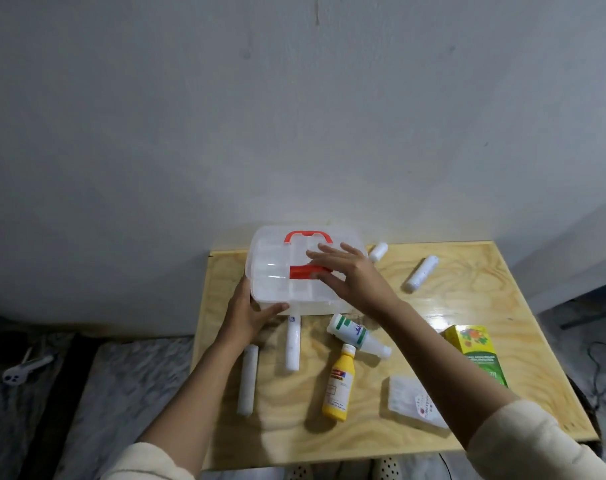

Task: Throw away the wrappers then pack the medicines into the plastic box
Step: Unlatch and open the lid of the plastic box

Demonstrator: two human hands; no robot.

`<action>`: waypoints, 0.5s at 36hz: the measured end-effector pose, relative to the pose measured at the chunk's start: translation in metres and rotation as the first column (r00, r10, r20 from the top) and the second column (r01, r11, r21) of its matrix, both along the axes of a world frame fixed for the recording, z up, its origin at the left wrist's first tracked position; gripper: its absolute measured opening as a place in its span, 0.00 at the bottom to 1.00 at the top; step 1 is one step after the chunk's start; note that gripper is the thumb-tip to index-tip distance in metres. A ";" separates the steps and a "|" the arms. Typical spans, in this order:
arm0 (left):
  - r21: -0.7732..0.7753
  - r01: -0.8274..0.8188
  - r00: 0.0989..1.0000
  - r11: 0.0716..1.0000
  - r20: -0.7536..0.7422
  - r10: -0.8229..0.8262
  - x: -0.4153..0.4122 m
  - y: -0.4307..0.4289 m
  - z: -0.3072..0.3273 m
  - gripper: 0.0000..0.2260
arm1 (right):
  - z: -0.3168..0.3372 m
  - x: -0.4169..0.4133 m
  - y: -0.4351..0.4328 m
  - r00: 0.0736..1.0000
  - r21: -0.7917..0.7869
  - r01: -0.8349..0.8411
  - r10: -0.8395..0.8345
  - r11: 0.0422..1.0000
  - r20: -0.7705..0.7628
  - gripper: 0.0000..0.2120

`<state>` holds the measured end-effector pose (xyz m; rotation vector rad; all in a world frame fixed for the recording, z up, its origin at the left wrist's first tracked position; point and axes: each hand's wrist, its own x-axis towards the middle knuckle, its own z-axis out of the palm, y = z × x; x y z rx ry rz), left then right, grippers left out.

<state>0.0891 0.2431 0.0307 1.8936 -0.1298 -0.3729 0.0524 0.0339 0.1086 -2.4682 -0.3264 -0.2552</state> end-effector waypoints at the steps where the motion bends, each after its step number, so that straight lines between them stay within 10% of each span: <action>1: -0.001 0.002 1.000 1.000 0.004 -0.002 0.000 0.001 0.000 0.38 | 0.006 0.003 -0.001 1.000 0.011 -0.001 0.001 1.000 0.018 0.15; 18: 0.046 0.042 0.999 0.998 0.006 -0.042 0.001 0.001 0.000 0.45 | 0.034 0.080 -0.010 0.776 0.228 0.558 -0.599 0.798 0.196 0.17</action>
